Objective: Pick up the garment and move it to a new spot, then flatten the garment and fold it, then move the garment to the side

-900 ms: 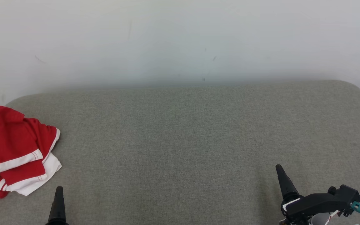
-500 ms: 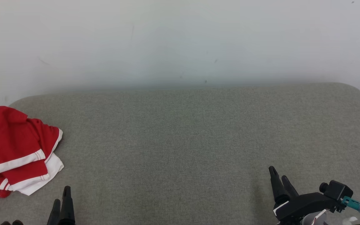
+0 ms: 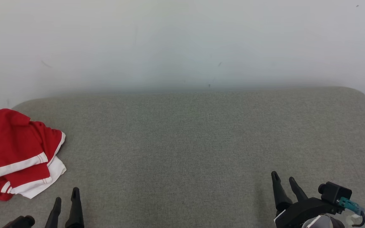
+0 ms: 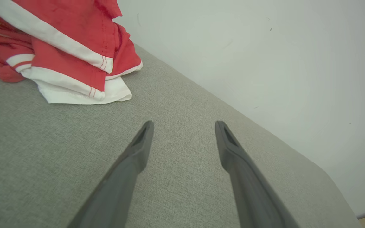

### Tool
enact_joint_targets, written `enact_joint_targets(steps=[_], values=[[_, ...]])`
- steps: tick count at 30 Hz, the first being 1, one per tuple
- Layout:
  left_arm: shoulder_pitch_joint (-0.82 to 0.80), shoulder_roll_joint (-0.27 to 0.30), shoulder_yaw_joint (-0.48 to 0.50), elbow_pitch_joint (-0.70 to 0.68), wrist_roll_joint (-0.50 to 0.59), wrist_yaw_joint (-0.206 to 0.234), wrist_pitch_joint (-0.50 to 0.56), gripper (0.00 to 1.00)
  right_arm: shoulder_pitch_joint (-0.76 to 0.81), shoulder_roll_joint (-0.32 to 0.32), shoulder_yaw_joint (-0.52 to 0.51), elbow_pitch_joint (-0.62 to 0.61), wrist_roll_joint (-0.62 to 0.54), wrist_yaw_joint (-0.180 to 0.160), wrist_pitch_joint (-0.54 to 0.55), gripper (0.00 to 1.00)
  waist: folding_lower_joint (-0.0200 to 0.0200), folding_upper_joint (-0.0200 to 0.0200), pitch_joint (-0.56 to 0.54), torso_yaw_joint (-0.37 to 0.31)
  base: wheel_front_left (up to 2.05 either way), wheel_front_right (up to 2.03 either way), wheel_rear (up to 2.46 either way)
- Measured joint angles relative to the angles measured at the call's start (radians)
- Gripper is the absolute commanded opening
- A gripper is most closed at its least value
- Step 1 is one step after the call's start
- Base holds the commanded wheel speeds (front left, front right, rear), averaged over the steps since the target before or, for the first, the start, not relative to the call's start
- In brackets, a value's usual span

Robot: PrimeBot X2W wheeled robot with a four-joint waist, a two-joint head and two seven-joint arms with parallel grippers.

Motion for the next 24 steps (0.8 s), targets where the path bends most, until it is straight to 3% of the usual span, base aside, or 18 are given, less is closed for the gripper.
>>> enact_joint_targets(steps=[24], values=[[0.002, 0.053, -0.099, 0.005, 0.316, 0.053, -0.044, 1.00, -0.012, -0.033, 0.063, 0.029, -0.301, -0.062, -0.045, 1.00, 0.0000, 0.0000, -0.029, 0.007, 0.00, 0.00, 0.00]])
